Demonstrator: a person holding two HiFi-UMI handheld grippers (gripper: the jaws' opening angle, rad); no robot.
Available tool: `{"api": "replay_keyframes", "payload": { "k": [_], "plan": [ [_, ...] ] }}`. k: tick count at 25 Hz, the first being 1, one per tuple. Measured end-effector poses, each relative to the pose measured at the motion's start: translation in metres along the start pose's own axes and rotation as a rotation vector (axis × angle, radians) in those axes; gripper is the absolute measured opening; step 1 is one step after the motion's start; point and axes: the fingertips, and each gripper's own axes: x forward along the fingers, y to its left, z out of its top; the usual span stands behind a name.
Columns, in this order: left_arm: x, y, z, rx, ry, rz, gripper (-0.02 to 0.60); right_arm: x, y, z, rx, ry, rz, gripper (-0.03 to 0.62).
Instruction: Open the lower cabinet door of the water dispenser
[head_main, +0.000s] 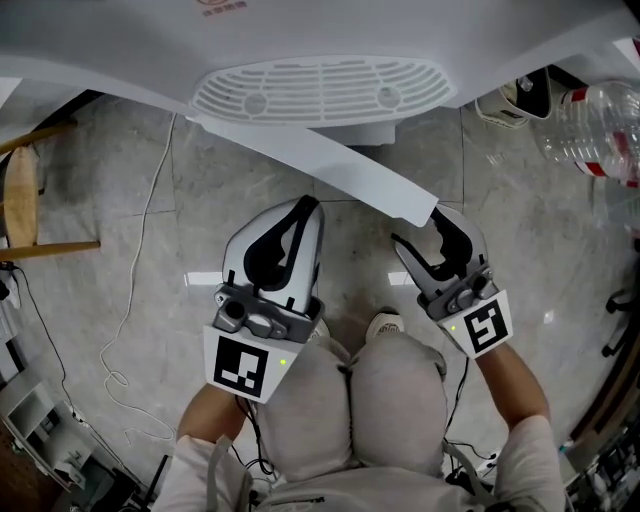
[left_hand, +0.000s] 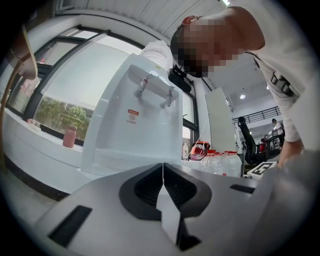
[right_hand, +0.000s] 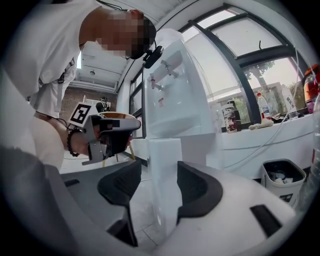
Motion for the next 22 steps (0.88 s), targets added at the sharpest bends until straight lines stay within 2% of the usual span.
{"api": "replay_keyframes", "payload": {
  "k": [7, 17, 22],
  "plan": [
    [-0.044, 0.014, 0.018, -0.002, -0.032, 0.075, 0.009, -0.013, 0.059, -0.008, -0.019, 0.027, 0.113, 0.23],
    [-0.091, 0.007, 0.03, 0.022, -0.002, 0.104, 0.009, -0.013, 0.127, -0.014, -0.025, 0.061, 0.26, 0.23],
    [-0.099, 0.011, 0.03, 0.031, -0.005, 0.115, 0.009, -0.008, 0.163, -0.019, -0.05, 0.055, 0.359, 0.229]
  ]
}}
